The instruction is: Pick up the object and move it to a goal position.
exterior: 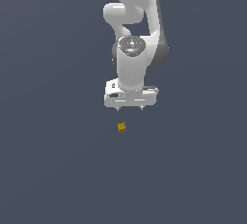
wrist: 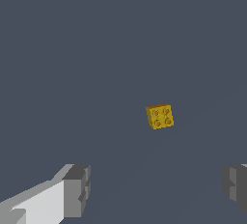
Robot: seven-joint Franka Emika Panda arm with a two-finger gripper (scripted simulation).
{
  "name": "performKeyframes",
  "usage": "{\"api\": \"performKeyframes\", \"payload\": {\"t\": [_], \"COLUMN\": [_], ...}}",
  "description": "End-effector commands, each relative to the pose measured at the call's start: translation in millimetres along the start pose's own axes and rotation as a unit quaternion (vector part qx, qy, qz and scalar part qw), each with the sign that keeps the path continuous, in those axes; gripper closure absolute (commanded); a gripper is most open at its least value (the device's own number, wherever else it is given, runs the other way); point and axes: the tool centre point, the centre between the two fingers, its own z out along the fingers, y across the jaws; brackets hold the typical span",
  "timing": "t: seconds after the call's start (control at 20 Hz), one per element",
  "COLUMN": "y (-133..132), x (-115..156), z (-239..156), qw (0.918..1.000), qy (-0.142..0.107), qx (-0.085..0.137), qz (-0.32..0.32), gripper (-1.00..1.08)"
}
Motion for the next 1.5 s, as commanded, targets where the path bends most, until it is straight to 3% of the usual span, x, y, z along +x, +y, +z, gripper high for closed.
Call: {"api": "performKeyframes", "payload": {"t": [0.0,0.8,1.45], "y": [0,13,31], "x": [0,3,25], "z": [0,4,67], "qw": [1.0,1.0,0.9961], "qy": [0.0,0.007,0.005], "qx": [0.0,0.003,-0.008], "qz": [0.0,0.005,-0.088], "gripper": [-0.92,-0.92,-0.92]}}
